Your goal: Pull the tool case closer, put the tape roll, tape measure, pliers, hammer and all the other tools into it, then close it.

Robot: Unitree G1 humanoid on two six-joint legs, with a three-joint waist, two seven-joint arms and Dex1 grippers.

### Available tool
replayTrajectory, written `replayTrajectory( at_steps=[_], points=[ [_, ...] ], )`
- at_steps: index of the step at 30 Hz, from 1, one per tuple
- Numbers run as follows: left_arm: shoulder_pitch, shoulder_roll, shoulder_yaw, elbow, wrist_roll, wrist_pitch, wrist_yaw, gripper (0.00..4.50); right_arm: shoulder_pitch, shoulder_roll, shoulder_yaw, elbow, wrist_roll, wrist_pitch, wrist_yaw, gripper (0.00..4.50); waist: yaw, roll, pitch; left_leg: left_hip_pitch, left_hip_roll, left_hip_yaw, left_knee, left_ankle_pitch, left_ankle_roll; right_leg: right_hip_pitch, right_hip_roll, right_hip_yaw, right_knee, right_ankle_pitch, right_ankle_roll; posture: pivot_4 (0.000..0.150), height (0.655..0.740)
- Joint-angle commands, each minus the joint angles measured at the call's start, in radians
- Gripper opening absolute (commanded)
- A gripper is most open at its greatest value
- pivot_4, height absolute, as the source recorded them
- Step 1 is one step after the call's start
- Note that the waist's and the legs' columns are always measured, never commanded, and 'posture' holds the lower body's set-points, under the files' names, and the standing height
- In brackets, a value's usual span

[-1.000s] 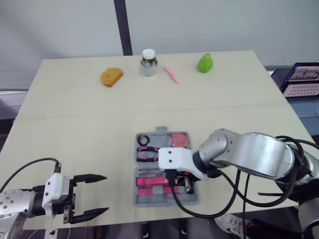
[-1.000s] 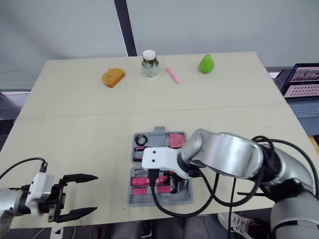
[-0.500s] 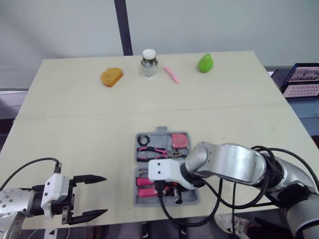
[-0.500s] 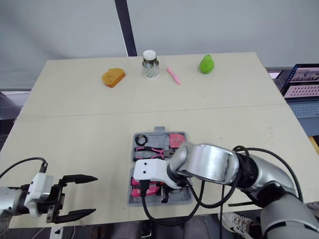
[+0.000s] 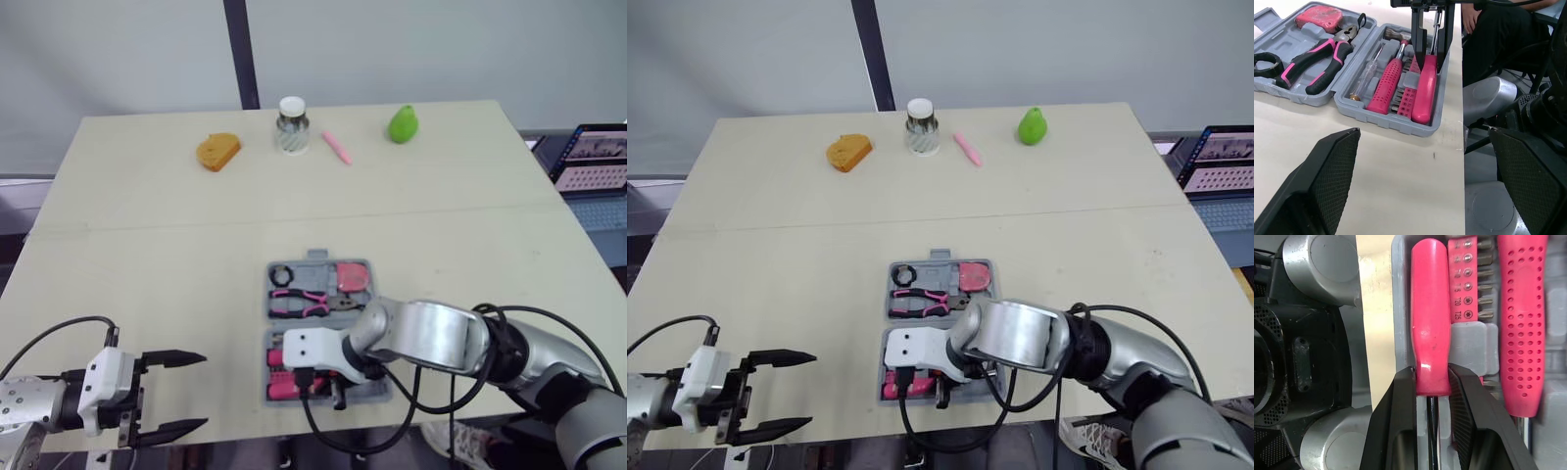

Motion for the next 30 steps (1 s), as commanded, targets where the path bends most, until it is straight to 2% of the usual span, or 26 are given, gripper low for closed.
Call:
replayTrajectory(
  at_steps=[1,11,13,15,18,25,28,30],
  points=[
    [0.017,-0.002,0.020,-0.008,0.001,-0.017,0.000,4.50,0.002,0.005,-0.003,-0.008,-0.014,-0.019,0.003,0.38,0.000,0.000,0.000,0.000,0.000,0.000,0.000,0.000,0.000,0.000,0.000,0.000,0.000,0.000,0.000,0.150,0.6950],
    [0.038,-0.007,0.023,0.006,0.002,-0.045,-0.003,4.50,0.010,0.018,-0.010,-0.003,-0.011,-0.021,0.011,0.38,0.000,0.000,0.000,0.000,0.000,0.000,0.000,0.000,0.000,0.000,0.000,0.000,0.000,0.000,0.000,0.150,0.6950],
    [0.039,-0.005,0.023,0.004,0.001,-0.043,-0.001,4.50,0.013,0.020,-0.018,-0.003,-0.004,-0.019,0.017,1.43,0.000,0.000,0.000,0.000,0.000,0.000,0.000,0.000,0.000,0.000,0.000,0.000,0.000,0.000,0.000,0.150,0.6950],
    [0.040,-0.003,0.023,0.001,0.001,-0.040,0.001,4.50,0.016,0.020,-0.032,-0.007,0.006,-0.013,0.024,2.17,0.000,0.000,0.000,0.000,0.000,0.000,0.000,0.000,0.000,0.000,0.000,0.000,0.000,0.000,0.000,0.150,0.6950],
    [0.038,-0.001,0.023,-0.002,0.000,-0.037,0.002,4.50,0.017,0.016,-0.069,-0.016,0.029,0.007,0.037,3.64,0.000,0.000,0.000,0.000,0.000,0.000,0.000,0.000,0.000,0.000,0.000,0.000,0.000,0.000,0.000,0.150,0.6950],
    [0.017,-0.001,0.013,0.007,0.001,-0.036,0.003,4.50,0.012,-0.005,-0.231,-0.047,0.098,0.039,0.076,3.64,0.001,-0.001,0.000,0.000,0.000,0.000,0.000,0.000,0.000,0.000,0.000,0.000,0.000,0.000,0.000,0.150,0.6950],
    [0.004,-0.007,0.008,0.016,0.001,-0.040,0.003,4.50,0.093,-0.026,-0.336,-0.056,0.100,-0.064,0.082,3.64,0.002,-0.001,-0.001,0.000,0.000,0.000,0.000,0.000,0.000,0.000,0.000,0.000,0.000,0.000,0.000,0.150,0.6950],
    [-0.002,-0.011,0.006,0.021,-0.001,-0.042,0.001,4.50,0.162,-0.046,-0.377,-0.063,0.084,-0.161,0.090,3.13,0.003,-0.002,-0.001,0.000,0.000,-0.001,0.000,0.000,0.000,0.000,0.000,0.000,0.000,0.000,0.000,0.150,0.6950]
  ],
)
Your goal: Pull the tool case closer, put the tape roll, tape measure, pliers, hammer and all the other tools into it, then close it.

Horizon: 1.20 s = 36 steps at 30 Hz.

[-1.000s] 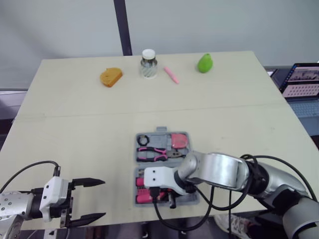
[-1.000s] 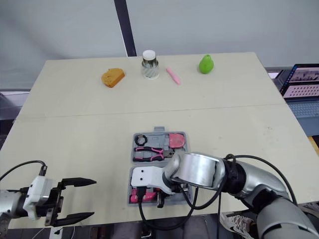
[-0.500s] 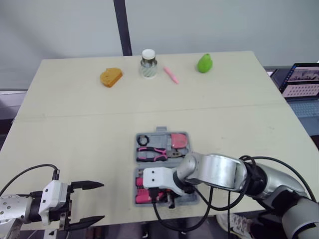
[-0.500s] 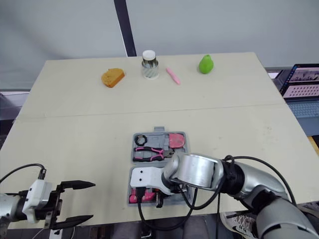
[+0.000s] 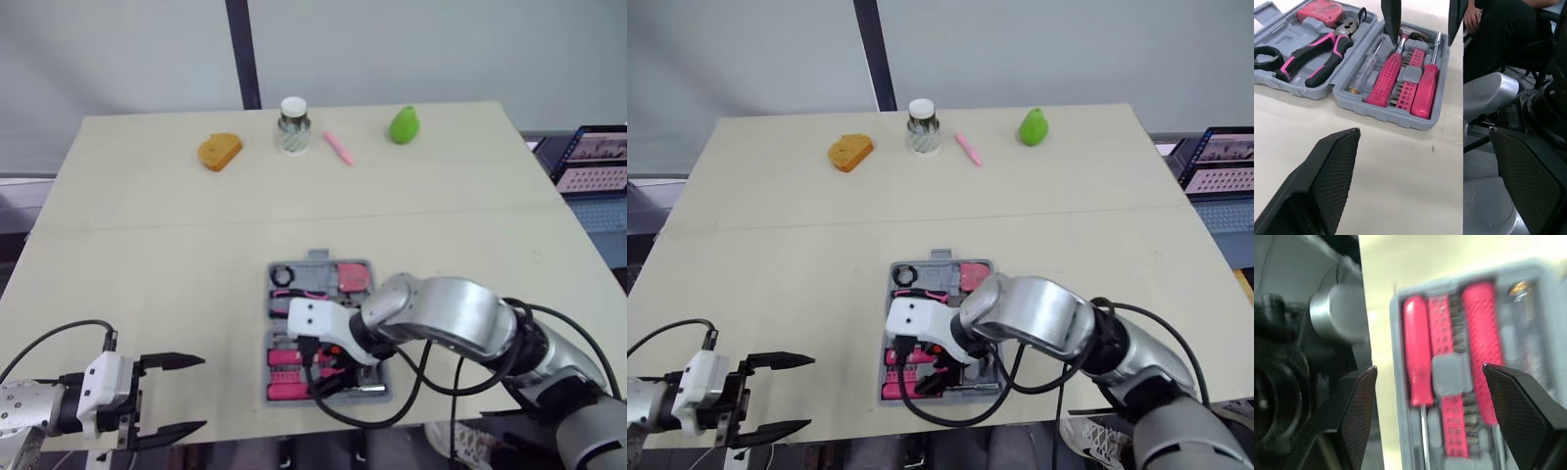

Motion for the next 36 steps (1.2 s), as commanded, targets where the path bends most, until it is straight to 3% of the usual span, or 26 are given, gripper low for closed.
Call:
replayTrajectory(
  at_steps=[1,7,19,36],
  points=[
    [-0.006,-0.009,0.004,0.009,-0.007,-0.010,0.000,4.50,0.113,-0.048,-0.081,-0.051,-0.015,-0.182,0.044,2.81,0.000,-0.001,0.000,0.000,0.000,0.000,0.000,0.000,0.000,0.000,0.000,0.000,0.000,0.000,0.000,0.150,0.6950],
    [-0.033,-0.026,-0.019,0.011,0.003,-0.012,0.017,4.50,0.370,-0.129,-0.111,-0.041,-0.129,-0.588,0.144,0.04,-0.001,-0.002,-0.001,0.001,-0.001,0.001,0.000,0.000,0.000,0.001,0.000,0.000,-0.001,0.000,0.000,0.150,0.6950],
    [-0.033,-0.030,-0.023,-0.069,0.007,0.035,0.092,4.50,0.519,-0.088,-0.055,0.173,-0.351,-0.954,0.240,0.04,0.001,-0.006,-0.003,0.002,0.000,0.002,0.000,0.000,0.000,0.003,0.001,0.000,-0.001,0.000,0.000,0.150,0.6950],
    [0.029,-0.024,0.026,-0.128,0.001,0.059,0.103,4.50,0.601,-0.027,-0.062,0.256,-0.427,-1.019,0.301,0.04,0.002,-0.007,-0.003,0.002,0.000,0.001,0.001,0.000,0.000,0.003,0.001,0.000,-0.001,0.000,0.000,0.150,0.6950]
  ],
)
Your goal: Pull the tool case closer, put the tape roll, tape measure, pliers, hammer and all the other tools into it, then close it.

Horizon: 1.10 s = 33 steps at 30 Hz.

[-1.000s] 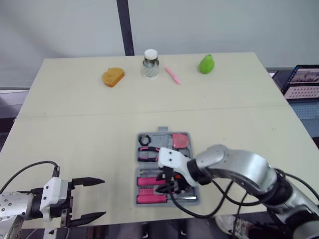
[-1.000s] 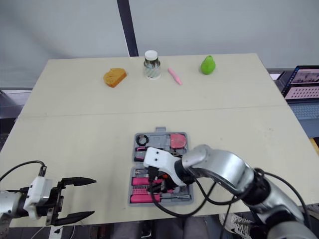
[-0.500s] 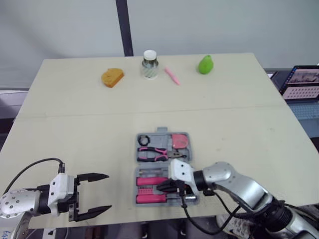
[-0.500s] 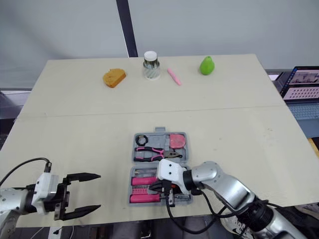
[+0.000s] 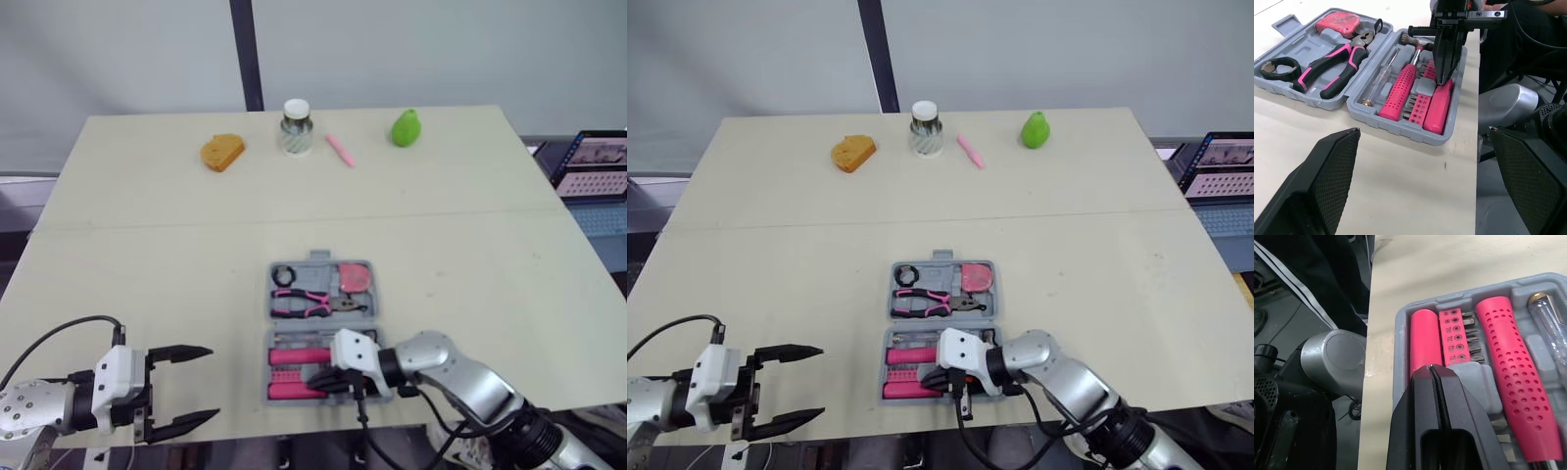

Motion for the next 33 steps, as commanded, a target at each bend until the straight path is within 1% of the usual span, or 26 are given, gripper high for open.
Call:
replayTrajectory(
  at_steps=[1,11,33],
  points=[
    [0.008,0.009,0.025,-0.025,-0.016,-0.007,-0.005,4.50,0.015,0.010,-0.002,0.000,-0.005,-0.019,0.020,0.04,0.000,0.000,0.000,0.000,0.000,0.000,0.000,0.000,0.000,0.000,0.000,0.000,0.000,0.000,0.000,0.150,0.6950],
    [0.011,0.009,0.036,-0.013,-0.014,-0.013,-0.016,4.50,0.029,0.034,-0.005,0.047,-0.028,-0.040,0.027,0.04,-0.001,-0.001,-0.001,0.000,0.000,0.000,0.000,0.000,0.000,0.000,0.000,0.000,0.000,0.000,0.000,0.150,0.6950],
    [0.030,0.007,0.052,-0.006,-0.011,-0.028,-0.025,4.50,0.058,0.057,-0.001,0.086,-0.043,-0.080,0.023,0.04,-0.001,-0.004,-0.003,0.001,0.000,0.000,0.000,0.000,0.000,0.001,0.000,0.000,0.001,0.000,0.000,0.150,0.6950]
  ],
)
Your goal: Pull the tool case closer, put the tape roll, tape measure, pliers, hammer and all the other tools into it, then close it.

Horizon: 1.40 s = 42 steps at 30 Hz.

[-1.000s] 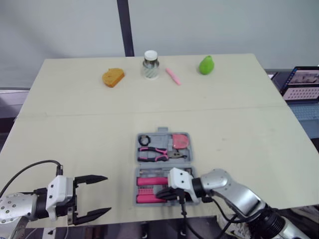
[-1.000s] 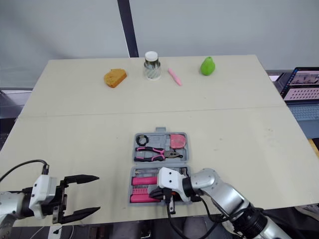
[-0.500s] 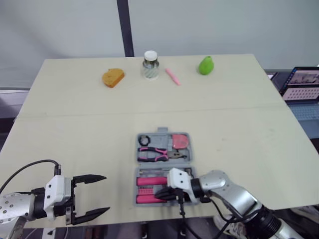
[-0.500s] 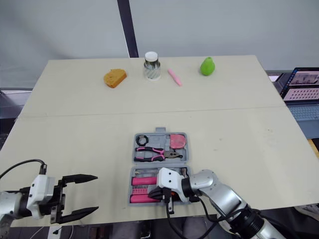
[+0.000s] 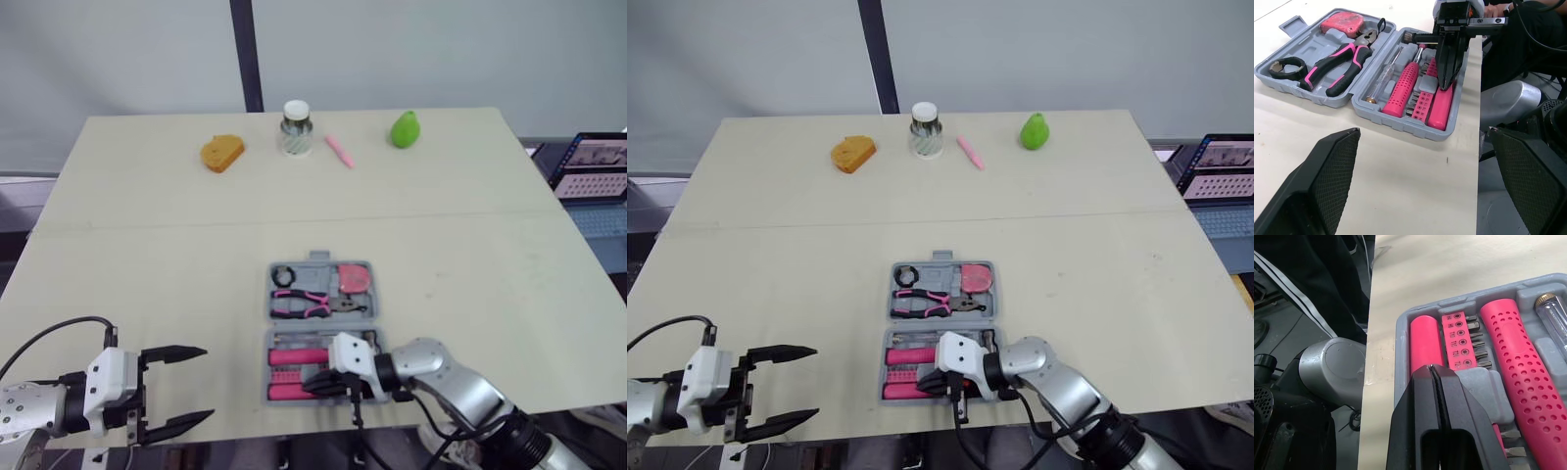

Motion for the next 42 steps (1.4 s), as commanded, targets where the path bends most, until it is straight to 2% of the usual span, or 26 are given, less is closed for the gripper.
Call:
replayTrajectory(
  at_steps=[1,20,32,42],
  points=[
    [0.010,0.007,0.024,-0.007,-0.011,-0.015,-0.011,4.50,0.021,0.007,0.008,0.023,-0.020,-0.006,0.008,0.04,0.000,0.000,0.000,0.000,0.000,0.000,0.000,0.000,0.000,0.000,0.000,0.000,0.000,0.000,0.000,0.150,0.6950],
    [0.021,0.010,0.031,0.006,-0.010,-0.032,-0.026,4.50,0.062,0.042,0.003,0.112,-0.034,-0.036,0.000,0.04,0.000,-0.002,-0.003,0.003,0.000,0.000,0.000,0.000,-0.001,0.002,0.000,0.000,0.001,0.000,-0.001,0.150,0.6950],
    [0.000,0.031,0.039,0.025,-0.015,-0.030,-0.040,4.50,0.095,0.058,-0.002,0.151,-0.054,-0.073,-0.012,0.04,-0.001,-0.003,-0.003,0.011,0.001,0.000,-0.001,-0.003,-0.002,0.009,0.000,0.001,0.001,-0.001,-0.002,0.150,0.6950],
    [-0.020,0.044,0.043,0.047,-0.013,-0.035,-0.052,4.50,0.094,0.084,-0.007,0.261,-0.092,-0.159,-0.032,0.04,-0.002,-0.003,-0.004,0.012,0.002,0.000,-0.002,-0.003,-0.003,0.010,0.001,0.000,0.001,-0.002,-0.003,0.150,0.6950]
  ],
)
